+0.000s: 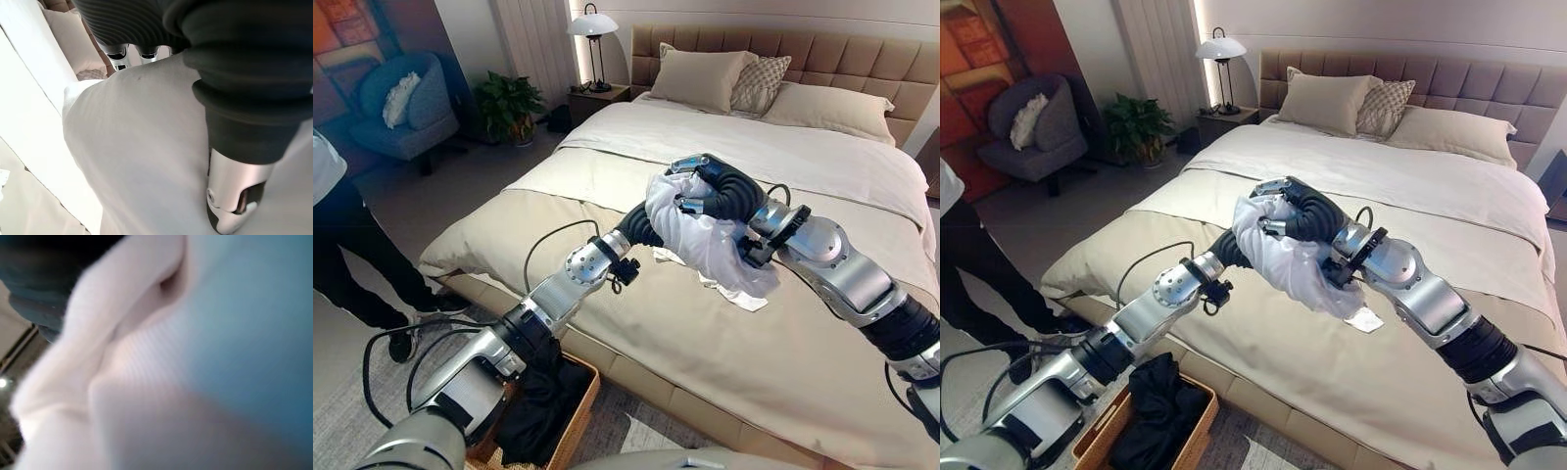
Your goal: Pick up clothes into the bucket
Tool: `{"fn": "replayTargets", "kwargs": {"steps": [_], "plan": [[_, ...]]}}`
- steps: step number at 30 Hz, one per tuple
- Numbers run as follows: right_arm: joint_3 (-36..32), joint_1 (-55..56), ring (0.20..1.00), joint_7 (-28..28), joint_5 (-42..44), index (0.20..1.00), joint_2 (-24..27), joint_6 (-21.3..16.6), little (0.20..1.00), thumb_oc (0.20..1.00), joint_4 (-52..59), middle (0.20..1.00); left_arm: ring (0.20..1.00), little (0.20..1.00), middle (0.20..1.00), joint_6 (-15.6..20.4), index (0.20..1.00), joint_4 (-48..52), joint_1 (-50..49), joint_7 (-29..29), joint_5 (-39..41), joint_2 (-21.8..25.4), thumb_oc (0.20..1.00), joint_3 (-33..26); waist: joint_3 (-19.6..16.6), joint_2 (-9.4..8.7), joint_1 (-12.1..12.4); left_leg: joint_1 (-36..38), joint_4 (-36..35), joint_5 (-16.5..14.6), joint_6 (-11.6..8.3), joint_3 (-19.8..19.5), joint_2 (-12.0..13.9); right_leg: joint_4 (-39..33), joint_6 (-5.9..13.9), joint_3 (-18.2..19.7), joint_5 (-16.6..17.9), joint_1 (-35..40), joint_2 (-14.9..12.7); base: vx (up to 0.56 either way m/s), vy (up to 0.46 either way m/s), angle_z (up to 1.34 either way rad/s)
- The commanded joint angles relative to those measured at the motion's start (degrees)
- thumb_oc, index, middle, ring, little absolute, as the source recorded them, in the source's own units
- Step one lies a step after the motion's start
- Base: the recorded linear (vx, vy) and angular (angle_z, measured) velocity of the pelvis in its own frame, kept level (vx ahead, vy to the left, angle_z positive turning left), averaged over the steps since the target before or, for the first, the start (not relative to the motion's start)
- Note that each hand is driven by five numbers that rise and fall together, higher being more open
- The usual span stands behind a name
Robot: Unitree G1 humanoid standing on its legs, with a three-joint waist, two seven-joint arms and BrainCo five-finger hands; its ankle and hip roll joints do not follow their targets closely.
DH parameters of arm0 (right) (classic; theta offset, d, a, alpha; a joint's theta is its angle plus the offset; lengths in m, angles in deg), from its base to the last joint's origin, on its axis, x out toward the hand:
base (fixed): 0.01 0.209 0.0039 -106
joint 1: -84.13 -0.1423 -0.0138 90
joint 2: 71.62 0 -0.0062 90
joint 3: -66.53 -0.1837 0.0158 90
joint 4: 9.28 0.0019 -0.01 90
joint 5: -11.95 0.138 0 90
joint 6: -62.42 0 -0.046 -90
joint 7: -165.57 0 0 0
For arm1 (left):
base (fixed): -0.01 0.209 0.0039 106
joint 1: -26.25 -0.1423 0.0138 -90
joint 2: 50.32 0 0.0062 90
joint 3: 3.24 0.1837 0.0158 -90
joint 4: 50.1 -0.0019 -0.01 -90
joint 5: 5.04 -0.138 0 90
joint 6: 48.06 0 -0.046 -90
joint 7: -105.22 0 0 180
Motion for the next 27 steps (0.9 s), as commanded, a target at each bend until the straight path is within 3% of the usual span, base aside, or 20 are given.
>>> {"fn": "replayTargets", "kwargs": {"steps": [1, 2, 4, 9, 15, 16, 18, 20, 23, 27], "plan": [[-0.55, -3.45, 0.2, 0.28, 6.81, 0.2, -5.43, -3.74, 0.2, 0.2, 7.26, 0.2, 0.89, 0.89, 0.89, 0.92, 0.89, -3.81, 7.32, 1.02, 8.37, -7.0, 0.89, 3.8, -2.26, -3.79, 0.94, -3.56, 8.21, -8.17, 0.76, -2.1, -2.52, 3.42, 3.93, -2.24, -0.29, -1.32, -5.1, 0.0, 0.0, 0.0], [-0.54, -3.26, 0.2, 0.32, 7.34, 0.2, -5.58, -3.72, 0.2, 0.2, 7.36, 0.2, 0.548, 0.548, 0.548, 0.16, 0.548, -3.66, 5.94, 2.15, 13.8, -7.73, 0.548, 3.93, -2.28, -3.77, 0.82, -3.57, 8.21, -8.16, 0.79, -2.07, -2.54, 3.49, 3.94, -2.11, -0.22, -1.44, -5.15, 0.0, 0.0, 0.0], [-0.34, -2.88, 0.2, -0.02, 7.64, 0.2, -5.78, -3.74, 0.2, 0.2, 7.19, 0.2, 0.2, 0.2, 0.2, -0.9, 0.2, -2.94, 4.68, 3.38, 18.06, -7.51, 0.2, 4.3, -2.36, -3.74, 0.7, -3.47, 8.1, -8.19, 0.77, -1.97, -2.55, 3.46, 3.92, -1.93, -0.18, -1.48, -5.1, 0.0, 0.0, 0.0], [-1.7, -1.62, 0.2, -0.84, 7.71, 0.2, -5.78, -4.29, 0.2, 0.2, 6.36, 0.2, 0.2, 0.2, 0.2, -2.73, 0.2, -2.62, 0.9, 6.5, 26.14, -5.58, 0.2, 3.39, -2.73, -3.71, 0.33, -3.28, 7.88, -8.28, 0.67, -1.68, -2.48, 3.22, 3.99, -1.68, -0.04, -1.53, -5.16, 0.0, 0.0, 0.0], [-8.43, 4.23, 0.2, -2.92, 4.96, 0.2, -6.08, -4.93, 0.2, 0.2, 4.11, 0.2, 0.2, 0.2, 0.2, -3.21, 0.2, -0.9, -5.59, 7.87, 30.79, -5.04, 0.2, -0.62, -2.89, -3.86, 0.32, -3.21, 7.75, -8.41, 0.78, -1.61, -2.43, 3.31, 3.92, -1.55, -0.12, -1.58, -5.1, 0.0, 0.0, 0.0], [-10.14, 5.61, 0.294, -3.67, 4.45, 0.294, -6.4, -4.93, 0.294, 0.294, 3.38, 0.294, 0.2, 0.2, 0.2, -3.26, 0.2, 0.18, -6.6, 8.07, 31.9, -4.37, 0.2, -1.35, -2.9, -3.94, 0.45, -3.22, 7.76, -8.46, 0.8, -1.68, -2.43, 3.32, 3.93, -1.62, -0.14, -1.6, -5.12, 0.0, 0.0, 0.0], [-12.73, 7.98, 0.391, -4.7, 3.37, 0.391, -7.61, -5.04, 0.391, 0.391, 2.08, 0.391, 0.2, 0.2, 0.2, -3.55, 0.2, 1.15, -8.71, 8.02, 33.54, -4.28, 0.2, -2.91, -2.88, -4.06, 0.73, -3.22, 7.73, -8.52, 0.87, -1.84, -2.42, 3.3, 3.93, -1.74, -0.16, -1.51, -5.19, 0.0, 0.0, 0.0], [-15.77, 10.59, 0.542, -6.0, 2.13, 0.542, -8.55, -5.13, 0.542, 0.542, 1.04, 0.542, 0.2, 0.2, 0.2, -3.7, 0.2, 1.74, -10.98, 7.92, 35.1, -4.21, 0.2, -5.12, -2.99, -4.22, 0.93, -3.23, 7.68, -8.57, 0.94, -2.07, -2.44, 3.24, 3.92, -1.93, -0.23, -1.42, -5.23, 0.0, 0.0, 0.0], [-19.91, 14.3, 1.0, -7.33, 1.26, 1.0, -10.03, -5.03, 1.0, 1.0, -0.59, 1.0, 0.2, 0.2, 0.2, -3.82, 0.2, 2.43, -14.87, 7.69, 37.07, -4.62, 0.2, -8.67, -2.95, -4.45, 1.24, -3.29, 7.63, -8.59, 1.03, -2.27, -2.53, 3.25, 3.89, -2.19, -0.36, -1.35, -5.24, 0.0, 0.0, 0.0], [-24.68, 18.83, 1.0, -8.58, 1.4, 1.0, -12.92, -4.97, 1.0, 1.0, -2.67, 1.0, 0.2, 0.2, 0.2, -3.83, 0.2, 4.1, -19.73, 7.27, 39.17, -5.28, 0.2, -13.63, -2.92, -4.67, 1.82, -3.45, 7.62, -8.71, 1.19, -2.59, -2.62, 3.26, 3.81, -2.46, -0.52, -1.32, -5.31, 0.0, 0.0, 0.0]]}}
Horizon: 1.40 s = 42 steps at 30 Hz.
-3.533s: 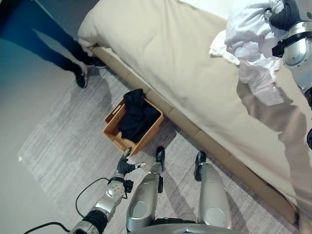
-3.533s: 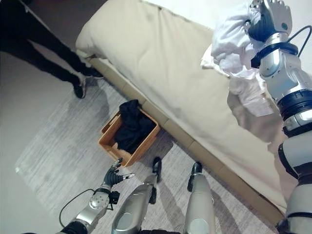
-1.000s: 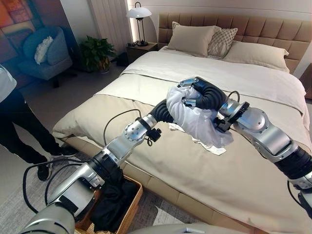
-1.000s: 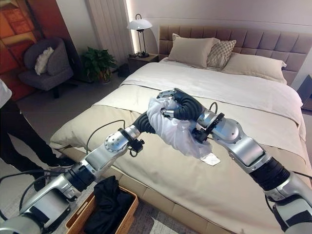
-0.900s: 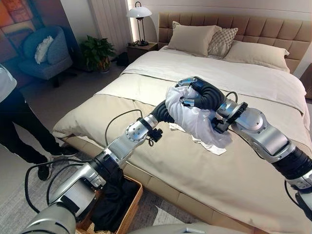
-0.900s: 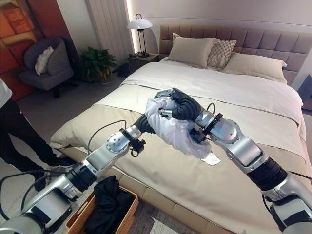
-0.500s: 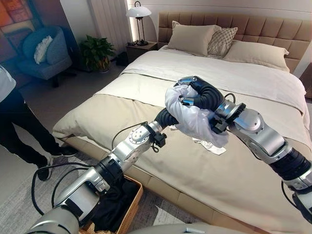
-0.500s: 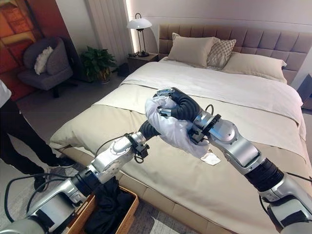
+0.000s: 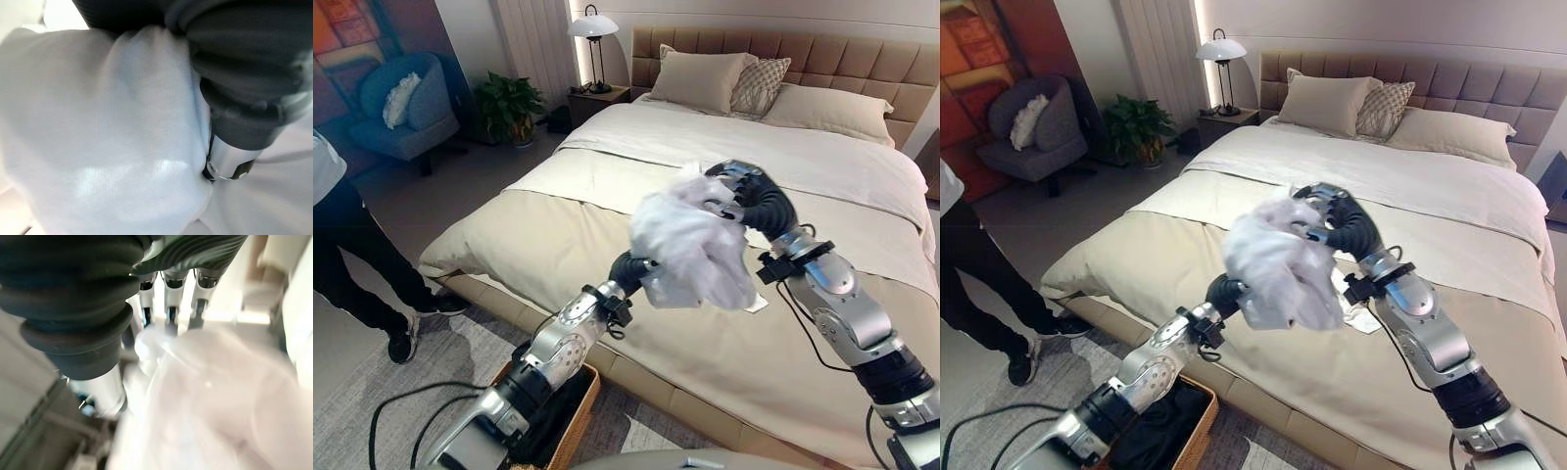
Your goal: Pick up clothes into the bucket
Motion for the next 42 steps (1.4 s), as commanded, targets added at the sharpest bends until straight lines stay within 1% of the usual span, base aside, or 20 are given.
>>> {"fn": "replayTargets", "kwargs": {"steps": [1, 8, 11, 12, 13, 16, 18, 19, 20, 23, 24, 25, 26, 30, 34, 37, 39, 42], "plan": [[-4.58, -0.4, 1.0, -1.87, -0.84, 1.0, -2.51, -3.96, 1.0, 1.0, -1.13, 1.0, 0.2, 0.2, 0.2, 2.89, 0.2, 1.94, 2.44, 0.23, 4.34, -0.47, 0.2, -3.82, -2.17, -4.5, 1.78, -2.87, 7.64, -8.16, 0.55, -2.69, -2.61, 2.67, 3.61, -2.52, -0.16, -0.41, -5.22, 0.0, 0.0, 0.0], [-10.44, 6.39, 1.0, -3.09, -2.43, 1.0, -8.08, -3.74, 1.0, 1.0, -4.62, 1.0, 0.2, 0.2, 0.2, 4.31, 0.2, 4.43, -3.54, -0.31, 4.2, -1.23, 0.2, -12.38, -1.82, -4.45, 2.3, -3.26, 7.77, -8.27, 0.76, -3.21, -2.88, 2.9, 3.42, -2.76, -0.39, -0.54, -5.41, 0.0, 0.003, 0.02], [-12.81, 10.54, 1.0, -3.44, -3.74, 1.0, -11.52, -3.66, 1.0, 1.0, -7.15, 1.0, 0.2, 0.2, 0.2, 5.18, 0.2, 5.51, -6.5, -0.58, 3.92, -1.48, 0.2, -16.99, -1.51, -4.33, 2.47, -3.53, 7.9, -8.3, 0.86, -3.43, -3.06, 3.18, 3.34, -2.87, -0.48, -0.74, -5.47, 0.0, 0.012, 0.1], [-12.81, 10.6, 1.0, -3.45, -3.77, 1.0, -11.55, -3.64, 1.0, 1.0, -7.11, 1.0, 0.2, 0.2, 0.2, 5.17, 0.2, 5.54, -6.56, -0.58, 3.92, -1.47, 0.2, -16.98, -1.56, -4.35, 2.46, -3.54, 7.91, -8.31, 0.86, -3.43, -3.06, 3.19, 3.34, -2.87, -0.5, -0.75, -5.48, 0.0, 0.014, 0.1], [-14.05, 13.23, 1.0, -3.95, -4.87, 1.0, -13.5, -3.52, 1.0, 1.0, -10.63, 1.0, 0.2, 0.2, 0.2, 6.07, 0.2, 6.42, -7.99, -1.02, 3.24, -1.7, 0.2, -20.39, -1.28, -4.18, 2.58, -3.69, 7.96, -8.28, 0.86, -3.51, -3.13, 3.33, 3.28, -3.05, -0.59, -0.86, -5.52, 0.0, 0.013, 0.06], [-15.82, 17.6, 1.0, -3.91, -7.72, 1.0, -16.0, -2.63, 1.0, 1.0, -16.2, 1.0, 0.2, 0.2, 0.2, 7.71, 0.2, 7.82, -10.32, -2.17, 0.44, -1.16, 0.2, -25.55, -0.81, -4.06, 2.7, -4.01, 8.16, -8.27, 0.8, -3.77, -3.28, 3.71, 3.2, -3.22, -0.75, -1.14, -5.54, 0.0, 0.016, 0.06], [-16.81, 20.2, 1.0, -4.57, -8.99, 1.0, -17.58, -2.39, 1.0, 1.0, -21.87, 1.0, 0.2, 0.2, 0.2, 9.22, 0.2, 8.14, -11.38, -3.55, -2.55, -0.6, 0.2, -29.21, -0.48, -4.03, 2.74, -4.29, 8.32, -8.29, 0.75, -4.0, -3.34, 3.83, 3.17, -3.34, -0.85, -1.27, -5.56, 0.0, 0.0, 0.0], [-16.76, 20.18, 1.0, -4.56, -8.99, 1.0, -17.59, -2.45, 1.0, 1.0, -21.94, 1.0, 0.2, 0.2, 0.2, 9.21, 0.2, 8.19, -11.43, -3.58, -2.58, -0.6, 0.2, -29.23, -0.5, -4.05, 2.69, -4.29, 8.34, -8.32, 0.75, -4.03, -3.34, 3.84, 3.17, -3.36, -0.88, -1.25, -5.57, 0.0, 0.015, 0.05], [-18.02, 22.75, 1.0, -4.79, -9.45, 1.0, -19.39, -2.12, 1.0, 1.0, -27.48, 1.0, 0.2, 0.2, 0.2, 10.8, 0.2, 9.55, -13.11, -5.2, -7.35, 0.74, 0.2, -33.43, -0.07, -3.89, 2.76, -4.6, 8.5, -8.27, 0.67, -4.19, -3.37, 4.1, 3.09, -3.51, -0.96, -1.53, -5.56, 0.0, 0.022, 0.07], [-18.41, 26.25, 1.0, -4.66, -11.74, 1.0, -21.2, -1.36, 1.0, 1.0, -36.83, 1.0, 0.2, 0.2, 0.2, 13.05, 0.2, 10.18, -15.2, -7.76, -14.06, 2.83, 0.2, -38.96, 0.49, -3.76, 2.85, -5.23, 8.81, -8.25, 0.5, -4.51, -3.44, 4.48, 2.96, -3.48, -1.1, -2.08, -5.51, 0.0, 0.014, 0.04], [-18.34, 26.18, 1.0, -4.63, -11.72, 1.0, -21.18, -1.48, 1.0, 1.0, -36.99, 1.0, 0.2, 0.2, 0.2, 13.04, 0.2, 10.23, -15.25, -7.8, -14.11, 2.83, 0.2, -39.0, 0.46, -3.78, 2.79, -5.25, 8.83, -8.28, 0.5, -4.52, -3.44, 4.51, 2.96, -3.49, -1.14, -2.09, -5.51, 0.0, 0.007, 0.08], [-18.08, 27.69, 1.0, -4.73, -14.16, 1.0, -21.73, -0.47, 1.0, 1.0, -45.0, 1.0, 0.2, 0.2, 0.2, 14.39, 0.2, 10.09, -16.35, -9.55, -17.01, 3.94, 0.2, -42.15, 1.03, -3.72, 2.9, -5.59, 8.93, -8.22, 0.38, -4.62, -3.46, 4.72, 2.86, -3.59, -1.2, -2.42, -5.46, 0.0, 0.007, 0.14], [-17.63, 28.01, 1.0, -4.43, -15.5, 1.0, -21.8, 0.0, 1.0, 1.0, -49.62, 1.0, 0.2, 0.2, 0.2, 14.85, 0.2, 10.12, -16.87, -9.97, -16.98, 3.89, 0.2, -43.73, 1.34, -3.73, 3.0, -5.88, 9.11, -8.25, 0.33, -4.69, -3.5, 4.91, 2.81, -3.61, -1.23, -2.72, -5.41, -0.01, 0.008, 0.15], [-16.1, 28.31, 1.0, -4.18, -19.41, 1.0, -21.52, 1.42, 1.0, 1.0, -59.7, 1.0, 0.2, 0.2, 0.2, 15.96, 0.2, 9.55, -18.6, -11.54, -17.25, 3.91, 0.2, -47.03, 2.69, -3.65, 3.24, -7.11, 9.9, -8.3, 0.28, -4.93, -3.65, 4.92, 2.82, -3.55, -0.98, -3.6, -5.43, -0.01, 0.006, 0.04], [-15.61, 27.57, 1.0, -4.26, -20.74, 1.0, -21.07, 1.78, 1.0, 1.0, -65.85, 1.0, 0.2, 0.2, 0.2, 16.4, 0.2, 8.04, -18.48, -12.76, -16.44, 4.34, 0.2, -47.94, 4.83, -3.57, 3.43, -9.77, 10.97, -7.82, 0.1, -5.11, -3.71, 5.26, 2.82, -3.42, -0.71, -5.79, -5.38, -0.08, 0.006, -0.02], [-15.04, 26.73, 1.0, -4.49, -20.85, 1.0, -20.5, 1.5, 1.0, 1.0, -66.64, 1.0, 0.2, 0.2, 0.2, 16.75, 0.2, 5.95, -17.9, -14.04, -16.13, 4.67, 0.2, -47.77, 7.08, -3.48, 3.29, -12.16, 11.6, -7.28, 0.15, -5.49, -3.75, 6.39, 2.6, -3.21, -0.57, -8.51, -5.27, -0.12, 0.011, 0.01], [-14.65, 25.93, 1.0, -4.75, -20.53, 1.0, -20.14, 1.21, 1.0, 1.0, -67.19, 1.0, 0.2, 0.2, 0.2, 16.94, 0.2, 2.79, -17.07, -15.09, -16.42, 5.23, 0.2, -47.67, 8.49, -3.52, 3.22, -13.71, 12.07, -6.95, 0.19, -5.81, -3.74, 7.67, 2.42, -3.14, -0.58, -10.35, -5.31, -0.11, 0.021, 0.01], [-13.48, 24.18, 1.0, -5.35, -19.74, 1.0, -19.46, 0.64, 1.0, 1.0, -66.05, 1.0, 0.2, 0.2, 0.2, 17.19, 0.2, -1.43, -15.31, -17.01, -16.62, 6.0, 0.2, -46.82, 11.52, -3.79, 3.02, -16.69, 13.43, -6.51, 0.35, -6.27, -3.89, 9.81, 2.15, -2.59, -0.46, -13.5, -5.3, -0.12, 0.016, 0.03]]}}
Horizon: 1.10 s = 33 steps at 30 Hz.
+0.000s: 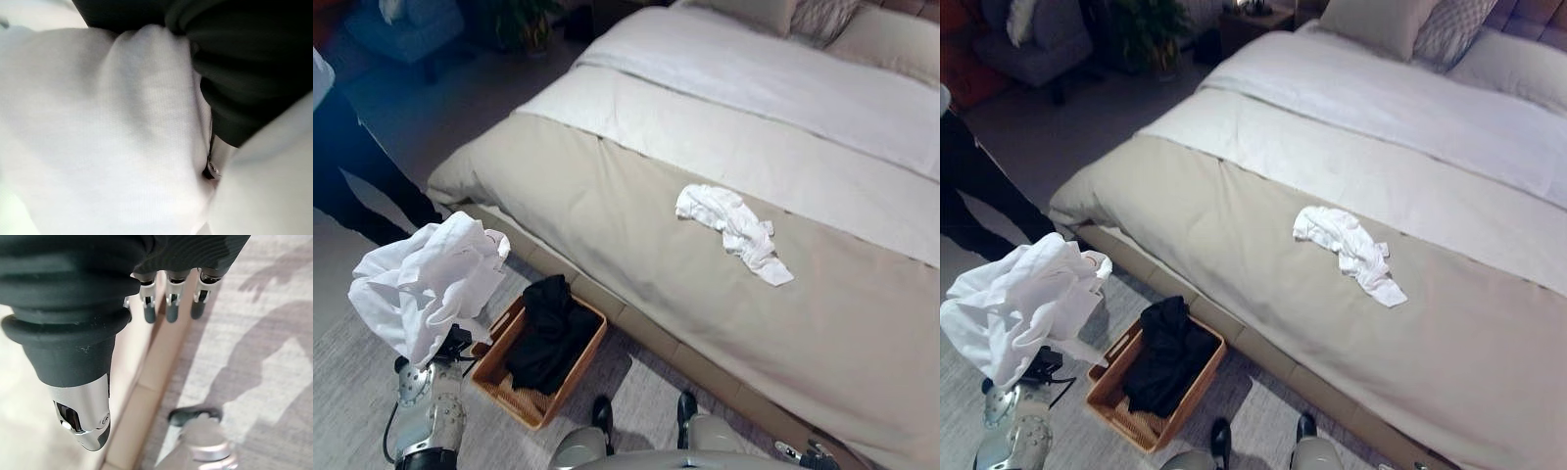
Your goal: Pick up clothes into the bucket
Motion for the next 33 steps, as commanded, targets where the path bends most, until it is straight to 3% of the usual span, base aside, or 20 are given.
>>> {"fn": "replayTargets", "kwargs": {"steps": [1, 11, 18, 21, 22, 23, 33], "plan": [[3.9, -2.84, 1.0, -1.49, 0.65, 1.0, 1.0, -2.23, 1.0, 1.0, 1.76, 1.0, 0.2, 0.2, 0.2, 5.41, 0.2, -0.2, 4.27, -2.24, -1.65, 5.57, 0.2, -1.27, 2.6, -2.77, 0.03, -4.78, 8.89, -6.07, 0.43, -2.74, -2.24, 2.68, 1.76, 0.16, 2.31, -1.95, -3.06, -0.07, 0.014, 0.03], [8.82, -6.84, 1.0, -3.61, 2.68, 1.0, 2.31, -5.12, 1.0, 1.0, 8.09, 1.0, 0.2, 0.2, 0.2, 7.16, 0.2, -10.24, 11.99, -6.49, -3.36, 12.1, 0.2, 2.08, 11.32, -5.31, -1.09, -17.51, 22.04, -8.43, 0.96, -2.03, -1.51, 9.31, 0.8, 3.37, 2.4, -12.92, -3.21, -0.11, 0.013, -0.01], [10.19, -8.43, 1.0, -6.29, 6.02, 1.0, 3.14, -7.69, 1.0, 1.0, 11.25, 1.0, 0.2, 0.2, 0.2, 7.71, 0.2, -16.98, 20.31, -11.32, -5.91, 17.54, 0.2, 6.31, 15.93, -6.18, -2.05, -30.71, 34.15, -11.62, 1.44, -2.26, -1.2, 20.3, -0.41, 5.1, -0.97, -25.12, -2.66, -0.12, 0.018, -0.12], [10.28, -8.28, 1.0, -7.37, 7.24, 1.0, 3.75, -8.54, 1.0, 1.0, 13.06, 1.0, 0.2, 0.2, 0.2, 7.3, 0.2, -19.5, 23.69, -12.98, -7.7, 19.47, 0.2, 8.65, 15.94, -6.33, -2.84, -36.79, 38.54, -12.72, 1.45, -2.54, -1.21, 24.97, -0.84, 5.23, -2.4, -31.03, -2.85, -0.07, 0.002, 0.01], [10.61, -7.99, 1.0, -7.48, 7.88, 1.0, 4.0, -8.96, 1.0, 1.0, 13.84, 1.0, 0.2, 0.2, 0.2, 6.92, 0.2, -20.78, 24.82, -13.59, -8.11, 19.92, 0.2, 9.63, 15.94, -6.32, -3.1, -37.94, 40.5, -15.02, 1.19, -2.9, -0.95, 27.43, -0.54, 5.63, -4.69, -32.25, -2.64, 0.01, -0.015, 0.09], [10.51, -7.73, 1.0, -7.79, 8.23, 1.0, 4.2, -9.16, 1.0, 1.0, 14.3, 1.0, 0.2, 0.2, 0.2, 6.69, 0.2, -21.47, 25.8, -13.94, -8.74, 20.89, 0.2, 10.57, 15.94, -6.31, -3.37, -40.28, 42.14, -15.37, 1.15, -3.07, -0.93, 29.03, -0.64, 5.63, -5.13, -34.37, -2.79, 0.01, -0.014, 0.12], [12.12, -7.81, 1.0, -9.64, 11.17, 1.0, 5.54, -10.7, 1.0, 1.0, 16.14, 1.0, 0.2, 0.2, 0.2, 2.66, 0.2, -30.42, 34.37, -17.12, -16.33, 26.44, 0.2, 18.88, 15.94, -6.61, -5.53, -55.39, 51.59, -17.2, 1.23, -2.44, -0.17, 38.69, -0.48, 6.16, -6.95, -49.99, -2.9, -0.02, 0.006, 0.02]]}}
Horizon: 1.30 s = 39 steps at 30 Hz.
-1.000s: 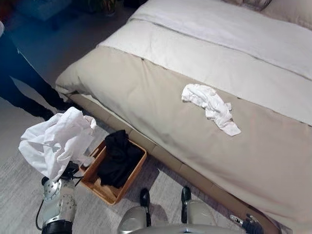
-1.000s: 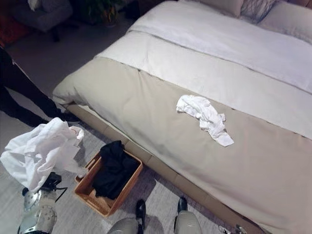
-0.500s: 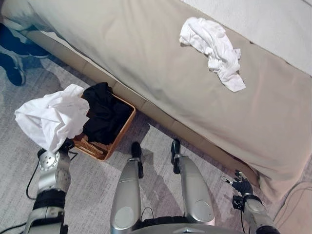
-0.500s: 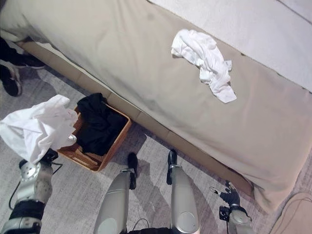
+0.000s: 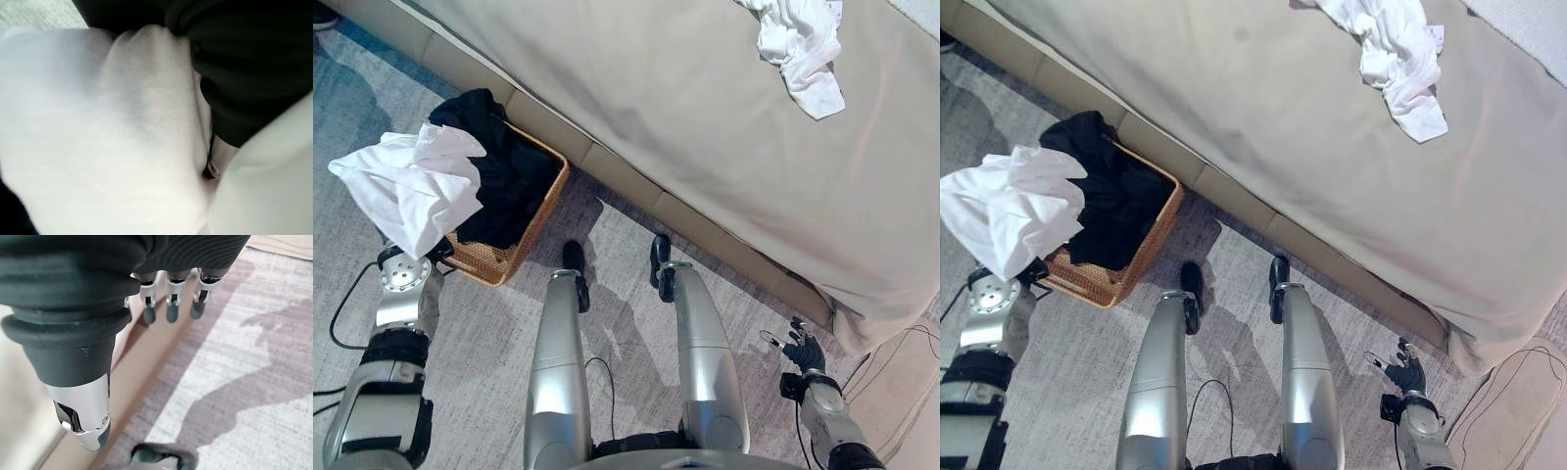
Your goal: Pick up clothes into the bucket
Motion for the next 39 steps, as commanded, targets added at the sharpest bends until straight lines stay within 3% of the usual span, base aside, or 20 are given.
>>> {"fn": "replayTargets", "kwargs": {"steps": [1, 8, 9, 10, 19, 27, 32, 37, 38, 39], "plan": [[1.18, 3.71, 1.0, -2.34, 2.12, 1.0, 1.11, -2.2, 1.0, 1.0, 0.49, 1.0, 0.2, 0.2, 0.2, 1.05, 0.2, -2.27, 2.28, -1.75, -4.44, 2.72, 0.2, 0.49, -1.26, -0.62, -0.63, 0.74, 0.37, -3.3, 0.6, -1.06, -0.92, -3.46, 2.95, 1.25, 1.77, 1.84, -2.38, 0.01, 0.005, -0.05], [2.52, 2.71, 1.0, -3.13, 3.02, 1.0, 1.32, -1.65, 1.0, 1.0, 0.53, 1.0, 0.2, 0.2, 0.2, -2.09, 0.2, -7.59, 2.52, -1.49, -4.15, 0.97, 0.2, 1.75, -1.26, -0.92, -0.83, -3.47, 3.52, -4.42, 1.38, -0.86, -0.71, -0.78, 2.94, 1.31, 0.99, -2.57, -1.69, 0.02, 0.011, -0.05], [2.51, 2.69, 1.0, -3.12, 3.03, 1.0, 1.32, -1.66, 1.0, 1.0, 0.52, 1.0, 0.639, 0.639, 0.639, -2.09, 0.639, -7.61, 2.56, -1.49, -4.15, 0.97, 0.639, 1.77, -1.26, -0.9, -0.83, -3.52, 3.57, -4.43, 1.39, -0.87, -0.72, -0.73, 2.94, 1.31, 0.97, -2.61, -1.69, 0.0, 0.0, 0.0], [2.93, 2.35, 1.0, -3.26, 2.84, 1.0, 1.49, -1.21, 1.0, 1.0, 0.47, 1.0, 1.0, 1.0, 1.0, -3.8, 1.0, -10.72, 2.78, -0.85, -4.64, -0.24, 1.0, 2.3, -1.26, -0.98, -0.94, -3.75, 3.7, -4.59, 1.52, -0.96, -0.82, -0.58, 2.81, 1.38, 0.77, -2.9, -1.66, 0.0, 0.0, 0.0], [2.47, -1.13, 1.0, -2.63, 2.49, 1.0, 3.72, 2.65, 1.0, 1.0, -0.54, 1.0, 1.0, 1.0, 1.0, -9.82, 1.0, -14.29, -0.91, 2.32, -4.75, -5.35, 1.0, 1.69, -1.26, -0.25, -0.53, -3.14, 2.15, -4.3, 2.12, -0.7, -1.37, -2.44, 2.34, 1.63, 1.23, -2.45, -1.62, 0.01, 0.024, 0.0], [3.34, -4.07, 1.0, -2.29, -0.33, 1.0, 5.11, 3.21, 1.0, 1.0, 0.29, 1.0, 1.0, 1.0, 1.0, -8.35, 1.0, -17.41, -6.33, 5.41, 5.17, -12.37, 1.0, -3.78, -1.26, 1.13, 0.26, 2.35, -5.81, -1.52, 2.11, -0.84, -2.03, -9.95, 1.99, 2.52, 3.87, 2.31, -1.67, 0.0, 0.025, -0.02], [3.91, -4.87, 1.0, -2.87, -3.14, 1.0, 5.27, 3.06, 1.0, 1.0, 0.66, 1.0, 1.0, 1.0, 1.0, -7.74, 1.0, -17.8, -8.62, 5.58, 3.15, -14.37, 1.0, -4.14, -1.26, 1.7, 0.78, 7.28, -10.6, 0.41, 1.6, -0.78, -2.33, -13.75, 1.95, 2.76, 5.08, 6.43, -1.33, 0.0, 0.0, 0.0], [3.85, -5.22, 1.0, -3.53, -5.46, 1.0, 4.45, 3.08, 1.0, 1.0, 0.71, 1.0, 1.0, 1.0, 1.0, -5.75, 1.0, -12.58, -13.68, 5.31, 0.51, -19.57, 1.0, -2.49, -1.26, 3.16, 1.98, 17.77, -20.02, 3.94, 0.85, -0.75, -3.12, -21.33, 2.32, 1.89, 7.68, 16.52, -1.22, -0.02, -0.02, 0.01], [3.76, -5.61, 1.0, -3.72, -5.76, 1.0, 4.14, 3.11, 1.0, 1.0, 0.9, 1.0, 1.0, 1.0, 1.0, -5.42, 1.0, -12.16, -13.74, 5.56, 0.2, -20.53, 1.0, -2.0, -1.26, 3.17, 1.83, 18.5, -22.44, 6.65, 0.97, -0.45, -3.52, -23.48, 2.13, 1.52, 10.1, 17.34, -1.36, 0.0, 0.0, 0.0], [3.88, -5.37, 1.0, -3.71, -5.78, 1.0, 4.16, 3.13, 1.0, 1.0, 0.83, 1.0, 1.0, 1.0, 1.0, -5.44, 1.0, -12.22, -14.01, 5.56, 0.19, -20.58, 1.0, -1.93, -1.26, 3.29, 1.97, 19.7, -22.04, 4.74, 0.74, -0.78, -3.34, -22.76, 2.42, 1.69, 8.28, 18.34, -1.09, -0.08, -0.044, 0.02]]}}
